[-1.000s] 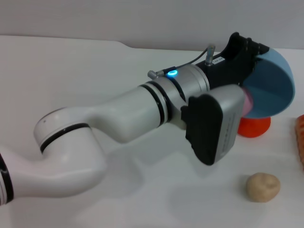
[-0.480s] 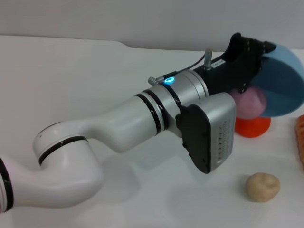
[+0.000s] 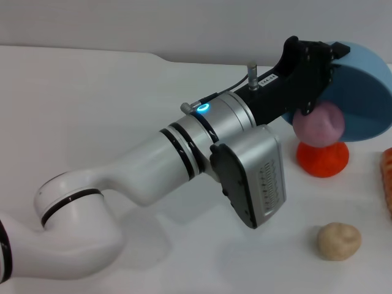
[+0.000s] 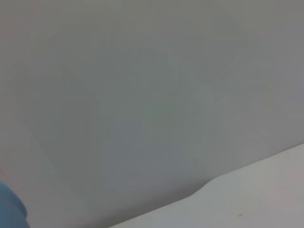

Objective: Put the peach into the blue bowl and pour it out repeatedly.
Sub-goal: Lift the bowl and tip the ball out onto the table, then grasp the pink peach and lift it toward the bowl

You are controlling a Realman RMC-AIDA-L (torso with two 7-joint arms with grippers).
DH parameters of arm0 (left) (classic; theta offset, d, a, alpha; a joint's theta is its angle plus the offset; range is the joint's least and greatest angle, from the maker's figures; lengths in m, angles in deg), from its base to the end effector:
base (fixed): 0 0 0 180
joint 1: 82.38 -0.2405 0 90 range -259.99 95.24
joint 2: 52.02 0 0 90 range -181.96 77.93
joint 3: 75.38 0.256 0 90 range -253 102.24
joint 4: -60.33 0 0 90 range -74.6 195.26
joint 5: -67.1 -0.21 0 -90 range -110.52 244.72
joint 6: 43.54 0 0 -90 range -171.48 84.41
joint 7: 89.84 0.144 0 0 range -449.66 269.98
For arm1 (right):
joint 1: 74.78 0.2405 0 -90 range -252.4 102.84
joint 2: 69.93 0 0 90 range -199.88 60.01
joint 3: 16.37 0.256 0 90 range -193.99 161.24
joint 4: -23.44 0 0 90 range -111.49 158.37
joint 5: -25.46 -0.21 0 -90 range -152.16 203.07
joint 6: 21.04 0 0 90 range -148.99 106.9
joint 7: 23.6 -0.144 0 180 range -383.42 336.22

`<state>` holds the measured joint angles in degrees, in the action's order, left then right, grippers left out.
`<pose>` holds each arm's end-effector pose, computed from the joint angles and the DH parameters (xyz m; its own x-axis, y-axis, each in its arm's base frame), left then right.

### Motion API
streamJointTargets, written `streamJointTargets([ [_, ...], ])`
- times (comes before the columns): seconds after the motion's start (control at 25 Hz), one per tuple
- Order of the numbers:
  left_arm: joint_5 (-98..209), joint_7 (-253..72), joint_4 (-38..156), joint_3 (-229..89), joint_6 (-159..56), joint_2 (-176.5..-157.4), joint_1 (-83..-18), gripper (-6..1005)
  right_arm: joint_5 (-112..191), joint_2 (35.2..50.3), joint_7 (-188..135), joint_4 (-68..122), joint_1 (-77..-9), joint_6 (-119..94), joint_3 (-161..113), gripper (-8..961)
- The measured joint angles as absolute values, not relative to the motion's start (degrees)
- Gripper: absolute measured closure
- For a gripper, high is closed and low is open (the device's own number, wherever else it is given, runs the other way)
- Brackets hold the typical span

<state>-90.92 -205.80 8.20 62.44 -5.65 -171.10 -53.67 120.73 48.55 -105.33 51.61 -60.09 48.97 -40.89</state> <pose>-0.1013 0.3176 -0.1277 0.5968 -0.7758 -0.2049 -0.5210 -0.1805 -0.8342 0.3951 0.2781 0.0466 0.3023 -0.3959 -0.8671 -0.9501 -0.1989 -0.2404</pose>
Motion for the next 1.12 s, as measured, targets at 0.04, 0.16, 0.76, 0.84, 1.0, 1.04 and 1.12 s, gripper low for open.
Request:
streamJointTargets([
  [0.04,-90.87,-205.80,8.33,62.83,-4.81,-171.10,-53.68,999,120.73,48.54,-105.33,51.58,-59.98,49.01,-40.89,513],
  [0.16,-91.19,-205.73,8.80,64.13,-3.71,-171.09,-53.40,999,120.70,48.55,-105.33,51.47,-59.68,49.05,-40.89,515],
  [0.76,-77.94,-199.19,10.17,64.79,-7.96,-171.12,-50.49,1000,120.98,48.47,-105.41,50.58,-58.47,48.77,-41.03,522],
  [0.84,-72.30,-199.31,10.03,63.99,-8.32,-171.11,-49.55,1000,121.21,48.44,-105.88,50.61,-58.30,49.59,-41.89,523],
  [1.0,-61.84,-200.35,9.71,61.72,-11.21,-171.12,-47.54,1000,123.40,48.01,-110.11,52.41,-58.19,53.11,-45.26,525],
  [1.04,-55.08,-202.25,9.65,58.80,-15.13,-171.10,-46.14,1000,125.03,47.90,-112.15,53.52,-58.03,54.43,-46.00,525],
  [1.12,-50.67,-204.46,9.82,55.48,-19.62,-171.06,-45.09,1000,129.51,47.84,-116.78,56.32,-57.40,57.63,-47.07,526],
])
